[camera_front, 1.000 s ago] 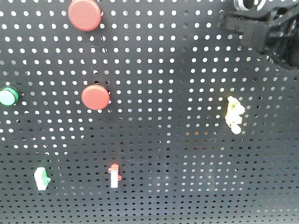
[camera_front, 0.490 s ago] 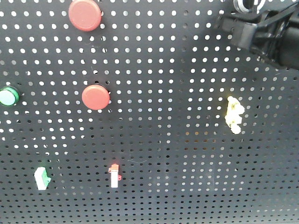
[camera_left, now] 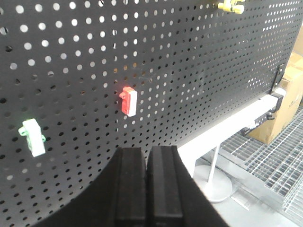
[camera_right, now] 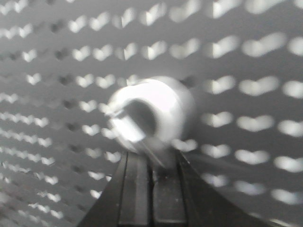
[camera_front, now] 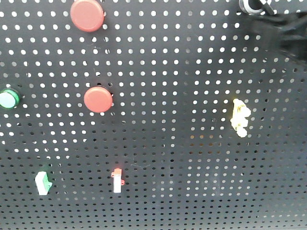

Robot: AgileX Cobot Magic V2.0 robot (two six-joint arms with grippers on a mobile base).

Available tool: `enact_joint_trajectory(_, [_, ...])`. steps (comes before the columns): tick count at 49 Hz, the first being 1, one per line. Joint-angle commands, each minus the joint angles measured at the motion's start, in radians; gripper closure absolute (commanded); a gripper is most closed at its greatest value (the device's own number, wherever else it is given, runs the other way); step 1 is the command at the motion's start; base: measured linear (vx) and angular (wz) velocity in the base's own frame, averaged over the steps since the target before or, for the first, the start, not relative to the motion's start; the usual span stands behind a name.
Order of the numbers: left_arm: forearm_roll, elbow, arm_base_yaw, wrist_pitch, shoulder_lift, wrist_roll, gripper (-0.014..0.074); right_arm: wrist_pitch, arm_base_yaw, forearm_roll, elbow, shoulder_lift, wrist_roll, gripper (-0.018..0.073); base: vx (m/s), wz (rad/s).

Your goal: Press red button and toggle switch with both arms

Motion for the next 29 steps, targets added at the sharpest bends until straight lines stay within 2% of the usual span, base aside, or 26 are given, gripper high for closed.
enact_joint_trajectory(1, [-0.034,-0.026,-0.001,-0.066,0.006,-0.006,0.0594,-0.041,-0.011,-0.015,-0.031,-0.039,-0.009,0.0562,0.0,0.0])
enact_joint_trajectory(8, [0.005,-0.026,-0.001,-0.063,0.006,-0.005,0.0594,0.061,-0.011,-0.087,-0.028,-0.08,0.014,0.0562,0.0,0.0])
enact_joint_trajectory(12, [0.041,-0.026,-0.001,-0.054,0.006,-0.005,0.0594,0.049,-0.011,-0.133,0.019,-0.128,0.018,0.0562,0.0,0.0])
enact_joint_trajectory(18, [0.098,-0.018,-0.001,-0.036,0.006,-0.005,0.0594,-0.046,-0.011,-0.169,0.208,-0.257,0.018,0.0562,0.0,0.0])
enact_joint_trajectory(29, [0.105,0.144,-0.001,-0.041,-0.117,-0.005,0.0594,-0.225,-0.011,-0.214,0.659,-0.625,-0.011,0.0562,0.0,0.0])
